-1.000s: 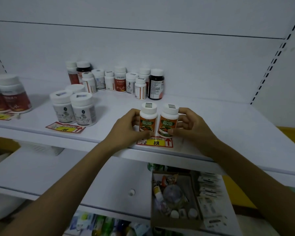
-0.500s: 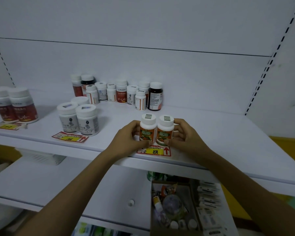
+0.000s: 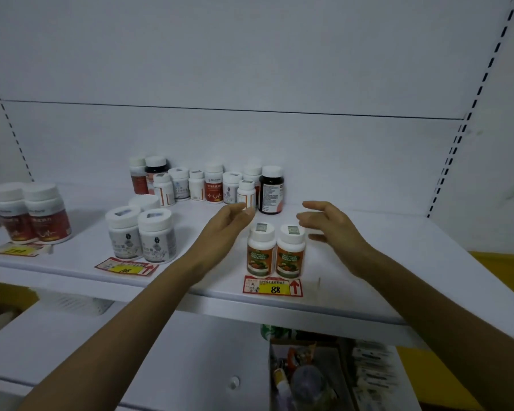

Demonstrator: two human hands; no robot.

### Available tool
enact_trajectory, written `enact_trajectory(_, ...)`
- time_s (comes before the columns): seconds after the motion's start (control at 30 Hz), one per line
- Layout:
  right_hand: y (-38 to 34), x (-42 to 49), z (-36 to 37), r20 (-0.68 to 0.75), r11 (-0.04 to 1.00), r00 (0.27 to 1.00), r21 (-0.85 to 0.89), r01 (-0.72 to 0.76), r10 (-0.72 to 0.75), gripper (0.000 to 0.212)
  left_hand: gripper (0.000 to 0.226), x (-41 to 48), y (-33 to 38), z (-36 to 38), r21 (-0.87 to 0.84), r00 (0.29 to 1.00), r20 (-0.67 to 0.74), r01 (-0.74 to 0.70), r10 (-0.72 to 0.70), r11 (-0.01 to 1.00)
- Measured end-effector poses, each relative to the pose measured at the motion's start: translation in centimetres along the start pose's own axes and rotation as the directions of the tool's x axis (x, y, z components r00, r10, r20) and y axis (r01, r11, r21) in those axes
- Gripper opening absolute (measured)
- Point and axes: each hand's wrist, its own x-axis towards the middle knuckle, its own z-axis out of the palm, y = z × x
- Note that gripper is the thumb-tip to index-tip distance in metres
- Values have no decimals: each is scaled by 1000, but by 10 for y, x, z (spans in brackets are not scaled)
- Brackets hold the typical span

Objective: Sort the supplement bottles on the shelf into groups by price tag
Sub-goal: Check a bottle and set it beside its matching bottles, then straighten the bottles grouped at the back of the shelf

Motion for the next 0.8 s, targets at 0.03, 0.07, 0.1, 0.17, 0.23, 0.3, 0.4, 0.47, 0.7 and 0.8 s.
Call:
enact_trajectory(0.03,-10,13,-1,-16,1000,1000,-26,17,-17,33,53,7,6,-1,16,1000,-19,-17,17,1000)
enact_trajectory(0.07,-20,28,-2,-28,998,999,-60,32,-33,35,51,16,12,-3,40,999,-38,-37,38,999)
enact_trajectory(0.1,-30,44,-1,-34,993,998,-107,45,-49,37,51,24,18,-6,71,997,-52,-57,61,996)
enact_trajectory(0.17,-48,74,2,-28,965,996,-253,72,-82,41,50,40,26,-9,112,993,-63,-91,98,990)
enact_trajectory(0.23,-58,100,8,0,893,993,-437,105,-117,47,47,55,30,-10,104,990,-68,-114,121,988)
enact_trajectory(0.3,-63,123,17,42,808,991,-575,130,-130,53,44,68,31,-9,63,986,-88,-134,139,989)
enact_trajectory(0.4,-61,152,27,83,720,992,-683,126,-94,62,41,87,28,-7,-9,980,-130,-155,152,988)
enact_trajectory(0.47,-54,166,32,75,700,996,-709,87,-47,66,40,96,21,-5,-56,977,-149,-166,156,985)
enact_trajectory(0.7,-23,188,32,-29,781,998,-625,20,-48,56,37,109,3,8,-135,988,-73,-144,136,980)
enact_trajectory(0.8,-18,185,32,-127,855,989,-518,-7,-70,59,38,109,3,6,-130,987,-76,-151,142,980)
